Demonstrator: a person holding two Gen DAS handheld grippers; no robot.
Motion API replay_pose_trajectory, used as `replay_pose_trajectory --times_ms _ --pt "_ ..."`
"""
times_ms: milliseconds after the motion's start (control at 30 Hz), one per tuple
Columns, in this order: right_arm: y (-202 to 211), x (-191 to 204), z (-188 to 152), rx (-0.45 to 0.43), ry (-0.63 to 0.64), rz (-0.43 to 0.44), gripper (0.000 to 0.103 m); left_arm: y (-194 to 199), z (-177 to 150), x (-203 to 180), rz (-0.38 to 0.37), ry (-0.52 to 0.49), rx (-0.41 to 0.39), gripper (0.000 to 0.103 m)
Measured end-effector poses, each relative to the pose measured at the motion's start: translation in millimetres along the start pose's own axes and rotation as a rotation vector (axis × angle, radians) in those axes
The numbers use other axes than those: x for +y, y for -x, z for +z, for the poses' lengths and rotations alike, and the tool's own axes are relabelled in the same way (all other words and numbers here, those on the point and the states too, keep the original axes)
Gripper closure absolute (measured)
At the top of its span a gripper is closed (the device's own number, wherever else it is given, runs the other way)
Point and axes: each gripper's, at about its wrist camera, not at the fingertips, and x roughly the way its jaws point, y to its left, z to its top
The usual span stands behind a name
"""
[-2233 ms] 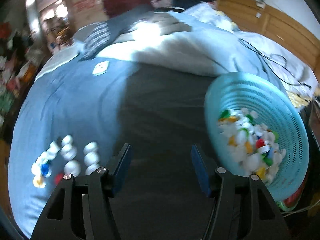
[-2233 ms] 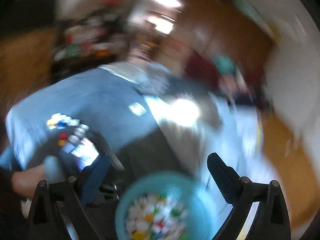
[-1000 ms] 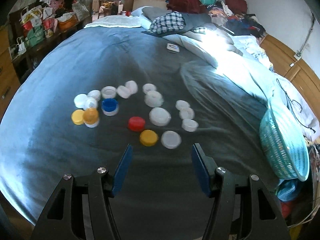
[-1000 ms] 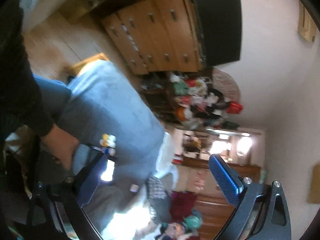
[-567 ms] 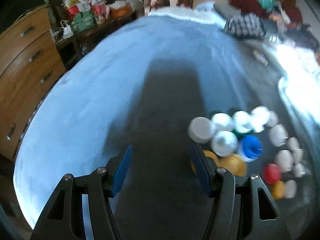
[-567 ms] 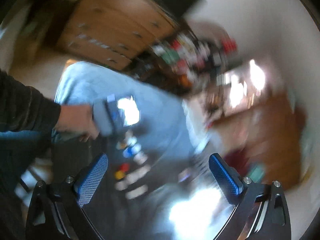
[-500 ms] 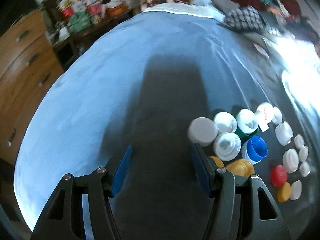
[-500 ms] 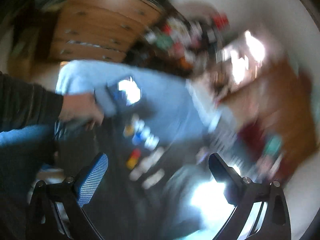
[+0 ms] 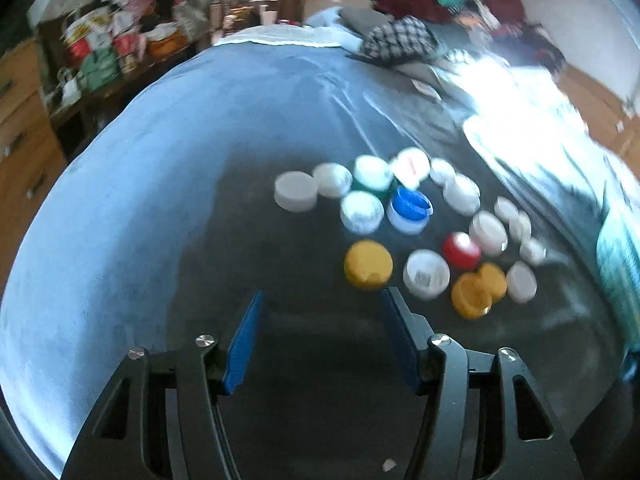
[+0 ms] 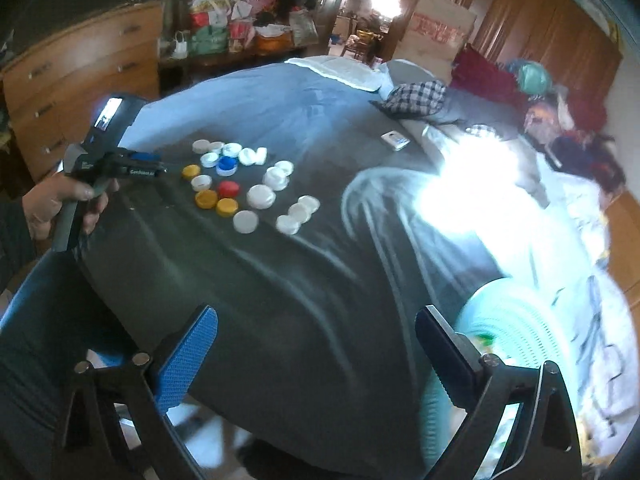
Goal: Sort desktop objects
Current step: 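Move both open grippers back over the pile of caps, then grasp a yellow cap with the left gripper while the right grasps a white cap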
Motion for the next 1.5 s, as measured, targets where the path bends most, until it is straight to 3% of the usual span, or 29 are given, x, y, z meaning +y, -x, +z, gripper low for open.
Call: replay_pose_trajectory --times_ms 200,267,400,433,467,533,600,767,833,900,1167,1200,1233,1500 --pt "-13 13 1 -0.05 -0.097 0.097 0.03 -15 13 -13 -0.041 -0.065 0.009 0.059" --pt "-13 15 2 -0.068 -0.112 0.119 0.034 -19 17 -19 -0.058 -0.095 0.007 0.059" --pt "-20 15 3 -0.09 -0.143 0.165 0.038 -22 17 -32 -0.015 -0.153 -0.006 0.062" --pt "-24 13 3 -0.101 -0.163 0.186 0.043 -21 16 -32 -0.003 -0.149 -0.012 0.077" --pt "-30 10 3 -0.11 -0.181 0.203 0.047 -19 15 -29 0.007 -0.134 -0.014 0.079" --pt "-41 5 4 -0.117 -0.207 0.223 0.065 -12 13 -21 0.0 -0.075 -0.02 0.079" --pt "-62 1 10 -0.118 -0.221 0.218 0.071 -4 10 -14 -0.004 -0.027 -0.037 0.079" --pt "-129 -5 28 -0.088 -0.234 0.23 0.07 7 1 -4 -0.022 0.065 -0.041 0.079" --pt "-153 -7 38 -0.083 -0.244 0.225 0.061 7 0 -4 -0.029 0.074 -0.037 0.079" --pt "-178 -8 48 -0.059 -0.265 0.231 0.06 8 1 -6 -0.033 0.072 -0.039 0.079" --pt "-231 -2 55 0.046 -0.262 0.187 0.061 19 1 -14 -0.043 0.071 -0.032 0.079" --pt "-231 -3 54 0.043 -0.268 0.183 0.07 23 0 -16 -0.042 0.07 -0.035 0.079" --pt "-227 -5 53 0.038 -0.279 0.181 0.071 27 0 -17 -0.043 0.072 -0.036 0.079" --pt "-134 -12 51 -0.081 -0.289 0.063 0.071 69 15 -61 0.064 0.033 -0.082 0.079"
